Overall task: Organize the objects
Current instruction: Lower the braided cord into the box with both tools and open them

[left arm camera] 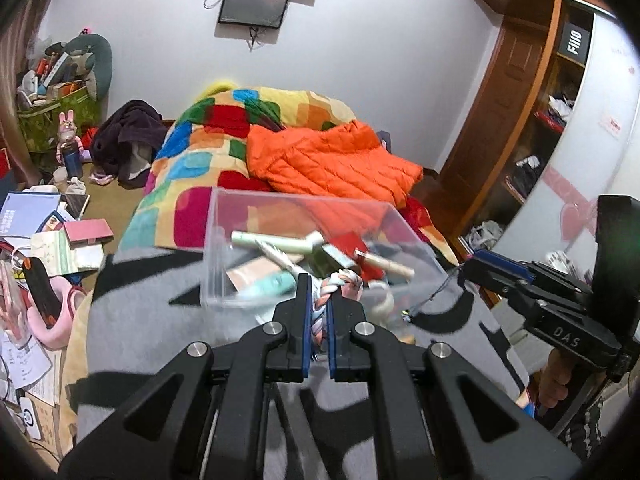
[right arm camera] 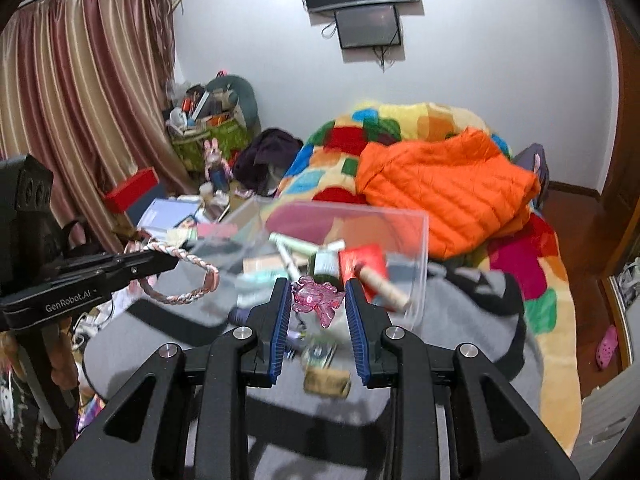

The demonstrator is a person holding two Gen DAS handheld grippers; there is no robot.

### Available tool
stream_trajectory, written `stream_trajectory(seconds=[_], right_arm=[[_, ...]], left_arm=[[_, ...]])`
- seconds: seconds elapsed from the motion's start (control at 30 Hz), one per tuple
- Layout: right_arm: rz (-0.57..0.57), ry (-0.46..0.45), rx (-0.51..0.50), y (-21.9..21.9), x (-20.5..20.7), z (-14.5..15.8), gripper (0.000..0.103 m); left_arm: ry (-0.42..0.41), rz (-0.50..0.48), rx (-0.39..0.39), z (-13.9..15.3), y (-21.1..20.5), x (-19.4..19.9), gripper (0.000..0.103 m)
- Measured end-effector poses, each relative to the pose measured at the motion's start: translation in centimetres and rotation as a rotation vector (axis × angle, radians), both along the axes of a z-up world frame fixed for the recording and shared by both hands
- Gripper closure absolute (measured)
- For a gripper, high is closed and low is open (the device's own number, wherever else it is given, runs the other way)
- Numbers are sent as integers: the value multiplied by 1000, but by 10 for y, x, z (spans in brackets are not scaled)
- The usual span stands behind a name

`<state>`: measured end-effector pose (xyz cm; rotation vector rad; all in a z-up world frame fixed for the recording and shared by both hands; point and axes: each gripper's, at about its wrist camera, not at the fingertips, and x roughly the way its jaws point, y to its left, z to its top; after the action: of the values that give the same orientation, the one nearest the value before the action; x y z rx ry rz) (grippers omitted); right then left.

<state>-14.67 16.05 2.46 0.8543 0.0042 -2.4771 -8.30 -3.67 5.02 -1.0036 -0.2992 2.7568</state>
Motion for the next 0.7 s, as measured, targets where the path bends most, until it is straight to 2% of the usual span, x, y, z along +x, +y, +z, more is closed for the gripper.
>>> stream_trajectory(seconds=[0.2, 0.3, 0.57, 0.7], right_arm=[[-33, 43, -2, -1, -20, 15, 78], [-58, 48, 23, -5, -34, 14, 78], [-73, -55, 89, -18, -71, -26, 78], [-65, -113, 113, -20, -81, -48, 78]], left_arm=[[8, 34, -12, 7, -9, -24, 98], [-10, 44, -3, 3, -14, -41, 98], [-114, 65, -9, -32, -22, -87, 98], [-155, 57, -20, -49, -18, -96, 98]])
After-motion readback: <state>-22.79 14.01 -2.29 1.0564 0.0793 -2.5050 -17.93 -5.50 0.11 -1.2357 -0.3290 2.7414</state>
